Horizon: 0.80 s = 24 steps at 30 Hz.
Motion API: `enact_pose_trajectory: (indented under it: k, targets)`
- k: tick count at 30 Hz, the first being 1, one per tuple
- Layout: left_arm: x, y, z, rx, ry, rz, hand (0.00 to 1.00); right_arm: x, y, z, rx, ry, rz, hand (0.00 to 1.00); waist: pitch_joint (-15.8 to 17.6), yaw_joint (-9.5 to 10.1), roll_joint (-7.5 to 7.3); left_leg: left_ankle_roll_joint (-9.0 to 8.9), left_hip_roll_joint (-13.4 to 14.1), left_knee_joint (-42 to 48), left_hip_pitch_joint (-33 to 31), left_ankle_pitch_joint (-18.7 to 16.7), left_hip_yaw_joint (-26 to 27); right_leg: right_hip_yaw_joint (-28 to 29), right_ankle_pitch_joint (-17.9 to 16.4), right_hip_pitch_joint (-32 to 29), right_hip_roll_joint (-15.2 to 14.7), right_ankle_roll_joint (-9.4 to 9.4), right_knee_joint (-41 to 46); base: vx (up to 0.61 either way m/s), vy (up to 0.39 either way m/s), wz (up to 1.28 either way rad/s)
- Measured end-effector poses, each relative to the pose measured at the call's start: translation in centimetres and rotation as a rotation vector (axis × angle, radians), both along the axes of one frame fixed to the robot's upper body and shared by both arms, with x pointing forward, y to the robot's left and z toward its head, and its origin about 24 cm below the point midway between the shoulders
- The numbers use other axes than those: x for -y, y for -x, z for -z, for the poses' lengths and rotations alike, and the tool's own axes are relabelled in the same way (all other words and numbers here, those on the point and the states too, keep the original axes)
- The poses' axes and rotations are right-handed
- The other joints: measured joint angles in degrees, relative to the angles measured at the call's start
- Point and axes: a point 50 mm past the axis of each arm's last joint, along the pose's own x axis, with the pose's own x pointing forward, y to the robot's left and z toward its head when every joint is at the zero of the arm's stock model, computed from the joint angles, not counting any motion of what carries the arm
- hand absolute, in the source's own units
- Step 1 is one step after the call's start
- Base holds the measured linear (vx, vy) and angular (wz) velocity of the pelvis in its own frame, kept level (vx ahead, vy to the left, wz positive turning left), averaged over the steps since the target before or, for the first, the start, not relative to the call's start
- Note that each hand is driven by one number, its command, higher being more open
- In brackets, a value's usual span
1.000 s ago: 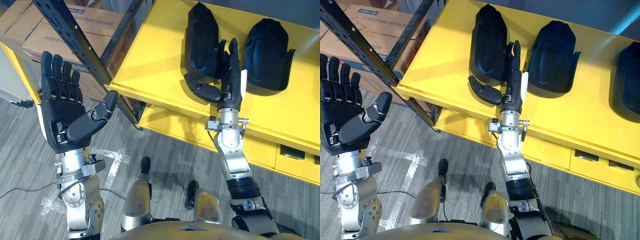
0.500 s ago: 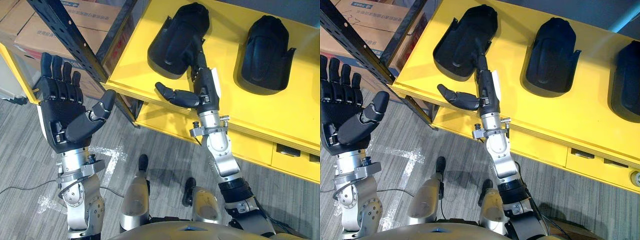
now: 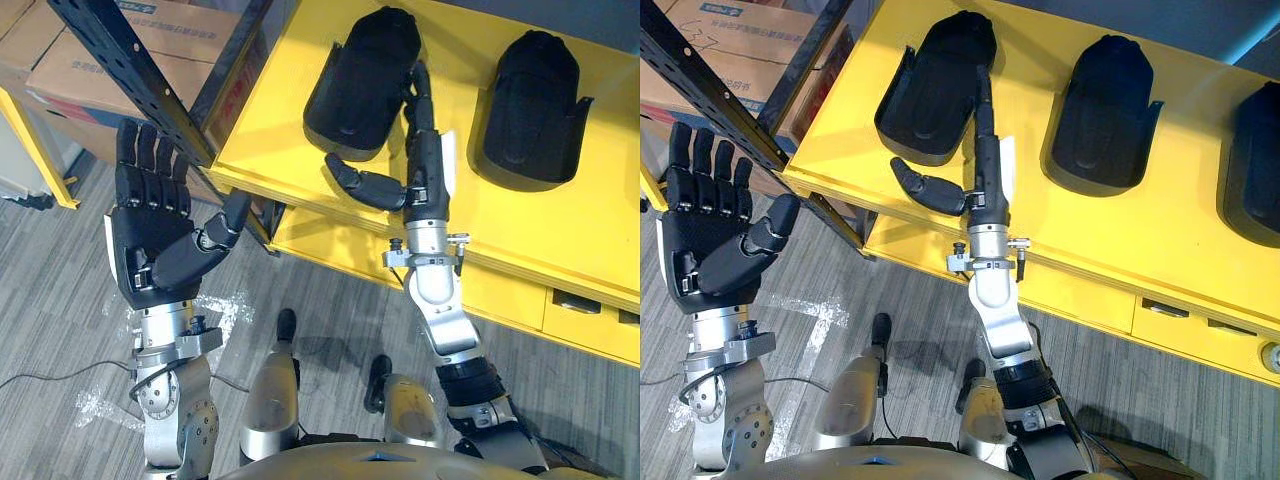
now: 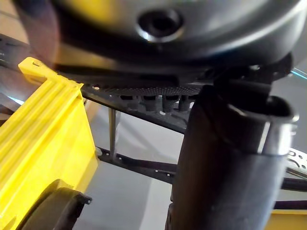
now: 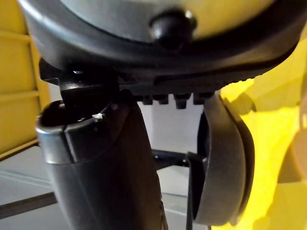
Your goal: Walk over and take three plastic housings, then place them on the shelf
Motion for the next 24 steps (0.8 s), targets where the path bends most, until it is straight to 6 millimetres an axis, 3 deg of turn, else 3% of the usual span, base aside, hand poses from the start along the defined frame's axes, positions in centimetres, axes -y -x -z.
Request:
enact_pose_trajectory:
  k: [5,11,18,24]
  targets:
    - [0.0,0.0,0.0,-0.001,-0.001,0.003,1.0,1.3,1.1,-2.4,0.127,0.049,0.039,1.0,0.0,-0.29,0.0,0.01,0.13,0.0,0.39,-0.17,0.75,0.66,0.06,-0.19,0.05,0.09,0.04,0.0,-0.008,-0.08]
    - [0.0,-0.1,-0.1,-0.004,-0.016,0.009,1.0,1.4,2.5,-4.3,0.229,0.265,-0.099,1.0,-0.03,-0.81,-0.03,0.05,0.18,0.0,1.37,-0.43,1.11,1.02,0.14,0.96,0.1,0.17,-0.15,0.0,-0.003,-0.03]
    - [0.0,-0.1,0.0,-0.011,-0.026,0.031,1.0,1.0,2.7,-4.0,0.167,0.32,-0.352,1.0,-0.14,-0.66,-0.05,0.11,0.25,0.02,1.85,-0.73,1.2,0.95,1.22,2.21,0.41,0.5,-2.34,-0.02,0.001,0.0]
    - [-0.3,0.0,-0.6,0.009,-0.036,0.014,1.0,-0.1,4.0,-1.7,0.066,0.327,-0.562,1.0,-0.24,-0.4,-0.15,0.48,0.23,3.29,0.0,-2.65,1.14,0.88,2.58,3.26,0.7,0.63,-4.45,0.01,0.003,0.0]
